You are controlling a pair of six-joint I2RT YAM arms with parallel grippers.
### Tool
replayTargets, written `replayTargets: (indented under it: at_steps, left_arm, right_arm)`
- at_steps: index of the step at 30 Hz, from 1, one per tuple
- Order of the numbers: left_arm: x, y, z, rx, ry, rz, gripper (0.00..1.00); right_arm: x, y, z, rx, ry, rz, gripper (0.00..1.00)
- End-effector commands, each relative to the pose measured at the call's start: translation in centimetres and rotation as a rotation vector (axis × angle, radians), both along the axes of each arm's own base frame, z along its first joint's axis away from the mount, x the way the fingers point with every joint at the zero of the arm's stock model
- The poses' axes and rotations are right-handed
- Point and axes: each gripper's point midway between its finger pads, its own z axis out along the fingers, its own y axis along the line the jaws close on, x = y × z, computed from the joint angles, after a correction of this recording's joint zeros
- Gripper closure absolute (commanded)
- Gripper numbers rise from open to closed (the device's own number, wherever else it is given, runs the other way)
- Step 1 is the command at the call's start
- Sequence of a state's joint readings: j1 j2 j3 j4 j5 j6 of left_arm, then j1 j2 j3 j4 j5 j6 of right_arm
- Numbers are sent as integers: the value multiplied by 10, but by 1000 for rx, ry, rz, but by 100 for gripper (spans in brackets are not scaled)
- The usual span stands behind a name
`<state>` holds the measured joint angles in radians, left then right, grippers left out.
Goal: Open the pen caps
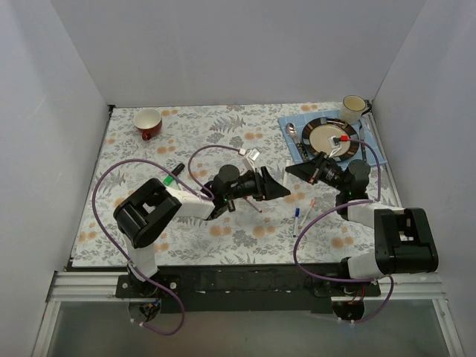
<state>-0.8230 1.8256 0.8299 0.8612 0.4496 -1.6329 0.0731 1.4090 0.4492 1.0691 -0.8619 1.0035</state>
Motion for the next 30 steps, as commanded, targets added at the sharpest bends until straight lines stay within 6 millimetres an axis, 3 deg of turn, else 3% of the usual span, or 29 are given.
replayTargets:
  at_steps: [1,4,16,30]
  left_arm:
    - [0,-10,27,-66,-44,-25,50]
    - [0,-13,28,-72,-38,-33,57]
    - [-5,-16,19,-73,-3,-44,58]
    - [-3,-19,25,-84,-20,-42,70]
  right_arm:
    - [4,-4,10,12,-80,-48,99]
    - [4,-6,11,14,-94,-69,99]
    - [2,-19,19,75,-135,-142,99]
    - [3,-18,12,72,-112,-140,99]
